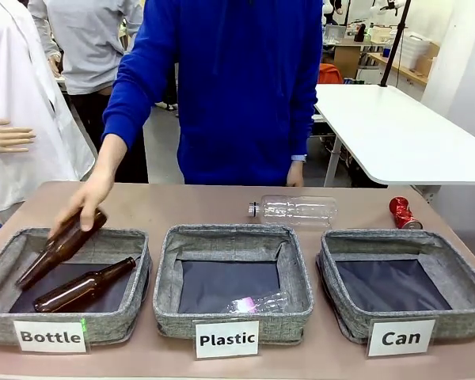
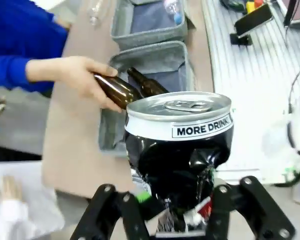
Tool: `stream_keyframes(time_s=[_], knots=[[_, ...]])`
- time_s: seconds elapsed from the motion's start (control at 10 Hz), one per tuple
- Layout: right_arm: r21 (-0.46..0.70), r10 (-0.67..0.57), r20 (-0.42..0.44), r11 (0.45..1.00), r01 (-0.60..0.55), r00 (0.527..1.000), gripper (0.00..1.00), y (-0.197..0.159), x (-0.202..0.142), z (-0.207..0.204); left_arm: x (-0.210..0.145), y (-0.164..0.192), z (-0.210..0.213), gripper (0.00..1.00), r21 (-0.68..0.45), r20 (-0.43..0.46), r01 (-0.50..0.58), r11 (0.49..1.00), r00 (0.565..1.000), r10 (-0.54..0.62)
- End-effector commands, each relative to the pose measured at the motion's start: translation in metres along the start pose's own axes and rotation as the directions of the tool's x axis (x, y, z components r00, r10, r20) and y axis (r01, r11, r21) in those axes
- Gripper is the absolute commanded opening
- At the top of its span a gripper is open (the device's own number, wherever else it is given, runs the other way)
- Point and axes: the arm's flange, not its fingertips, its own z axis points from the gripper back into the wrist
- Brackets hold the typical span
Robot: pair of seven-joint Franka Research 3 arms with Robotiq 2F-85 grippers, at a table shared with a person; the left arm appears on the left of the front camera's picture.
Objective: Sort the can waste into the basket.
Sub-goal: Pick up the can waste from the table and place it in the right Fabric basket.
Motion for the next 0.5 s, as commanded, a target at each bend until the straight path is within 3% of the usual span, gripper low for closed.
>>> stream_keyframes(time_s=[0.0, 0.1, 0.4], knots=[[0.023, 0.026, 0.013, 0.999, -0.026, 1.000, 1.00, 0.001, 0.001, 0.000, -0.040, -0.030, 0.017, 0.00, 0.120, 0.127, -0.038, 0.992, 0.992, 0.022], [0.023, 0.026, 0.013, 0.999, -0.026, 1.000, 1.00, 0.001, 0.001, 0.000, -0.058, -0.047, 0.016, 0.00, 0.141, 0.188, -0.087, 0.986, 0.980, 0.060], [0.023, 0.026, 0.013, 0.999, -0.026, 1.000, 1.00, 0.001, 0.001, 0.000, -0.076, -0.030, 0.000, 0.00, 0.095, 0.209, -0.090, 0.991, 0.976, 0.068]])
